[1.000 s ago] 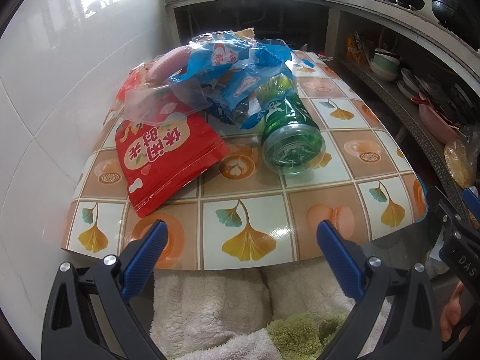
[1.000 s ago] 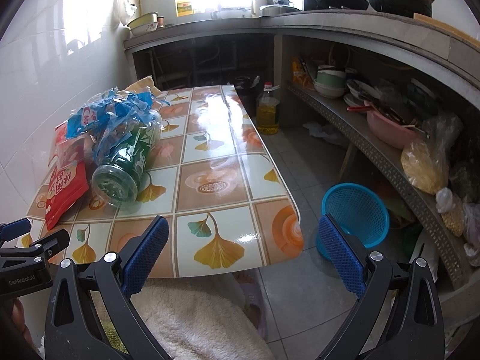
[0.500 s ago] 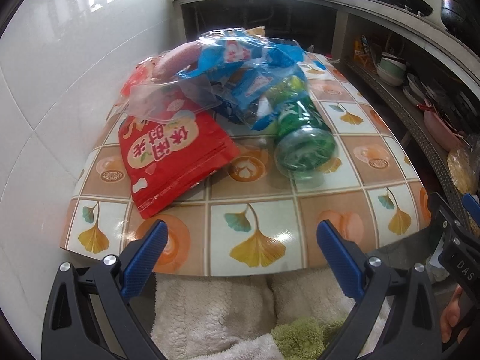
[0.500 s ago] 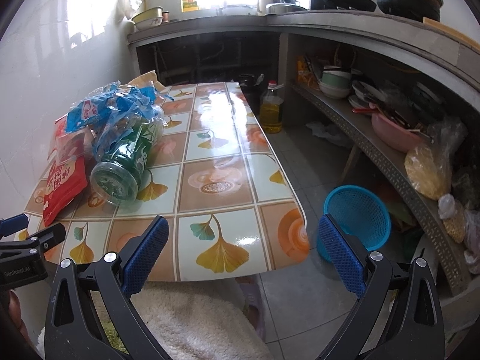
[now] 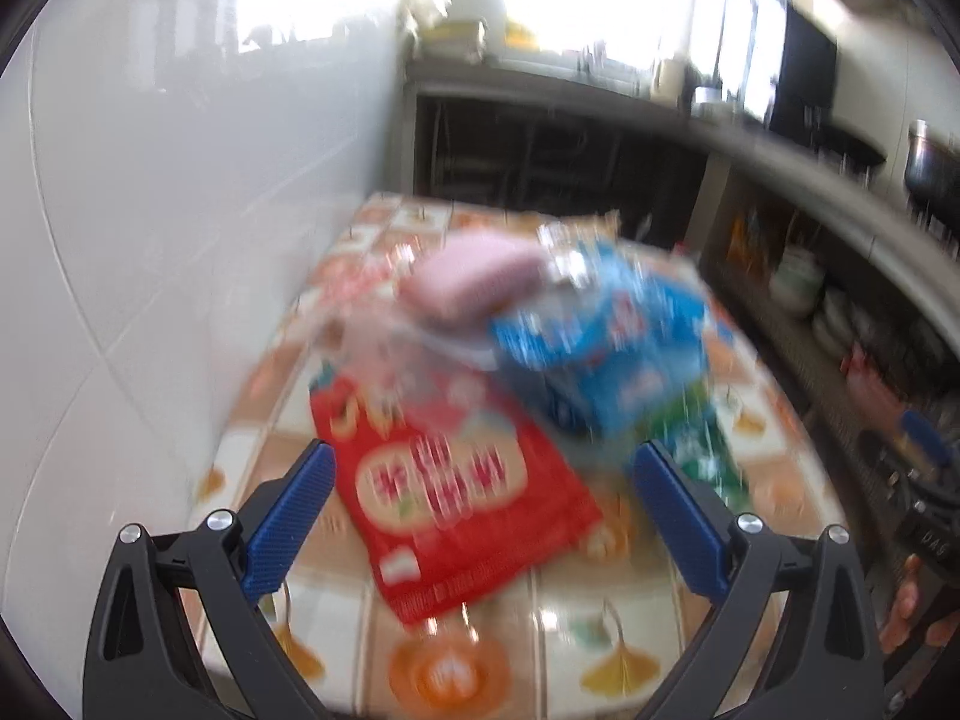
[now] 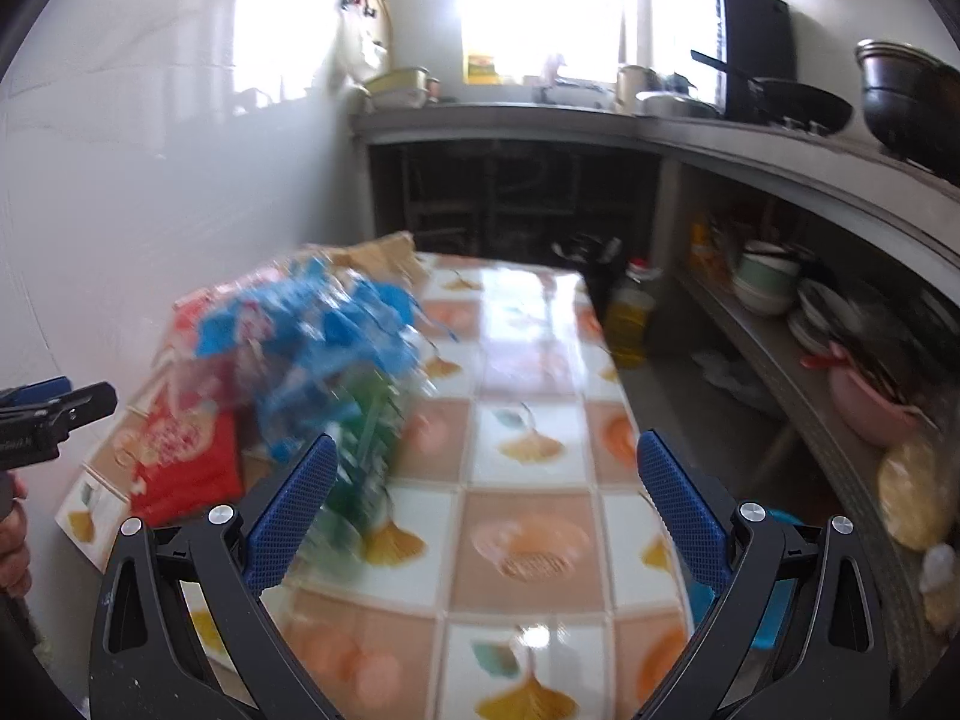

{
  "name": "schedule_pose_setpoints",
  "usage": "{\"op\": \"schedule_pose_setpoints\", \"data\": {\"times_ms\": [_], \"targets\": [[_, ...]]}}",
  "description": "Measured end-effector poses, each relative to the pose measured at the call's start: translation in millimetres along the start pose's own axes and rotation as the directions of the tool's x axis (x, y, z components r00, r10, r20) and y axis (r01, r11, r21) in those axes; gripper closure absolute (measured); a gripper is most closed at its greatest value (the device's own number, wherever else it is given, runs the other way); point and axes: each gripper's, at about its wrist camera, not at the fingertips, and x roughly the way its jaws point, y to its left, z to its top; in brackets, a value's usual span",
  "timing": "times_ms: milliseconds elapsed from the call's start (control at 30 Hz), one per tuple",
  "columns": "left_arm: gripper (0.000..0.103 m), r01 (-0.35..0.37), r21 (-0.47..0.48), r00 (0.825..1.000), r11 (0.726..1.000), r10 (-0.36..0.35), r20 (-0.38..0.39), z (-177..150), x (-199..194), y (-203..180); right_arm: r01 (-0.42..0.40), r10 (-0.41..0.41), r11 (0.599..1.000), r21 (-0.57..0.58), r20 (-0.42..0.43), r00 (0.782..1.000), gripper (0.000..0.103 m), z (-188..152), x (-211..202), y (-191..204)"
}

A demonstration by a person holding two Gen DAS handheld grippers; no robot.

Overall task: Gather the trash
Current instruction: 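Grasp the red-striped wrapper with the left tool while the right tool grasps the pink sponge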

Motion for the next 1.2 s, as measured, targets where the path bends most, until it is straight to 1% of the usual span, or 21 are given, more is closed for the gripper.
{"op": "schedule_pose_setpoints", "data": {"times_ms": [67,133,233,300,367,433,500,533,567,600,633,667,700,833,900,933,967,1033,1100,1133,1200], "targets": [[0.006,0.058,-0.037,0.996,0.998,-0.056,0.07,14.6,1.3,16.7,-0.038,0.038,0.999,0.001,0.007,0.999,0.008,11.0,10.5,7.4],[0.006,0.079,-0.048,0.991,0.996,-0.073,0.11,30.7,5.6,27.0,-0.085,0.085,0.996,-0.002,0.005,0.996,0.008,21.9,22.6,14.8],[0.006,0.042,0.011,0.988,0.999,-0.043,0.145,56.5,15.6,31.5,-0.149,0.149,0.989,0.001,-0.005,0.989,0.008,31.8,36.6,21.8],[0.006,0.018,0.031,0.988,0.999,-0.023,0.151,68.6,24.8,36.4,-0.184,0.184,0.983,0.006,-0.008,0.983,0.008,39.6,45.3,25.8],[0.006,-0.005,0.023,0.99,1.0,0.002,0.141,77.9,38.4,42.8,-0.2,0.2,0.98,0.009,-0.003,0.98,0.008,44.4,52.6,27.4],[0.006,-0.015,0.043,0.994,0.999,0.01,0.113,83.7,55.5,45.2,-0.21,0.21,0.978,0.014,-0.008,0.978,0.008,45.5,57.5,25.9],[0.017,-0.054,0.093,0.996,0.994,0.046,0.081,85.4,72.2,42.5,-0.218,0.219,0.976,0.019,-0.023,0.975,0.008,46.5,63.5,27.2],[0.02,-0.074,0.143,0.996,0.987,0.067,0.059,85.9,84.2,38.5,-0.222,0.222,0.975,0.021,-0.033,0.974,0.008,45.8,66.5,26.6],[0.025,-0.083,0.175,0.996,0.981,0.076,0.05,85.7,91.3,36.8,-0.222,0.223,0.975,0.023,-0.041,0.974,0.008,44.8,68.8,26.1],[0.032,-0.098,0.214,0.995,0.972,0.09,0.043,83.9,100.2,35.4,-0.22,0.221,0.975,0.023,-0.051,0.974,0.008,44.4,74.0,26.0],[0.036,-0.121,0.258,0.993,0.959,0.117,0.032,82.5,111.5,32.0,-0.219,0.221,0.975,0.024,-0.059,0.974,0.008,43.6,76.5,25.7],[0.042,-0.137,0.291,0.99,0.947,0.138,0.019,79.6,119.7,29.0,-0.219,0.22,0.975,0.028,-0.065,0.973,0.008,42.7,78.1,24.1],[0.05,-0.147,0.314,0.988,0.938,0.153,0.007,78.2,126.1,29.4,-0.217,0.218,0.976,0.032,-0.069,0.973,0.008,41.8,79.5,22.6],[0.064,-0.18,0.381,0.98,0.907,0.201,-0.016,73.1,144.7,31.1,-0.208,0.211,0.977,0.044,-0.072,0.975,0.008,41.3,80.0,18.4],[0.08,-0.19,0.396,0.976,0.898,0.218,-0.026,71.9,149.3,33.4,-0.207,0.209,0.978,0.038,-0.074,0.975,0.008,41.9,81.1,19.0],[0.084,-0.191,0.403,0.975,0.895,0.221,-0.029,71.0,151.8,35.1,-0.208,0.21,0.978,0.033,-0.074,0.975,0.008,42.8,80.0,19.7],[0.088,-0.195,0.411,0.974,0.89,0.224,-0.024,69.8,152.4,36.0,-0.208,0.209,0.978,0.026,-0.074,0.975,0.008,43.6,80.6,20.5],[0.092,-0.209,0.427,0.974,0.88,0.227,0.009,66.9,147.4,34.8,-0.212,0.212,0.977,0.006,-0.069,0.975,0.008,47.0,80.9,22.8],[0.098,-0.242,0.444,0.969,0.863,0.241,0.06,63.3,139.2,33.2,-0.226,0.225,0.974,-0.024,-0.05,0.973,0.008,54.8,76.9,25.4],[0.098,-0.255,0.448,0.966,0.857,0.247,0.078,61.7,132.6,31.0,-0.241,0.239,0.97,-0.04,-0.037,0.97,0.008,60.5,74.3,26.8],[0.1,-0.286,0.448,0.958,0.847,0.259,0.121,57.4,123.4,30.5,-0.327,0.327,0.94,-0.093,-0.017,0.945,0.008,80.4,70.3,33.3]]}}
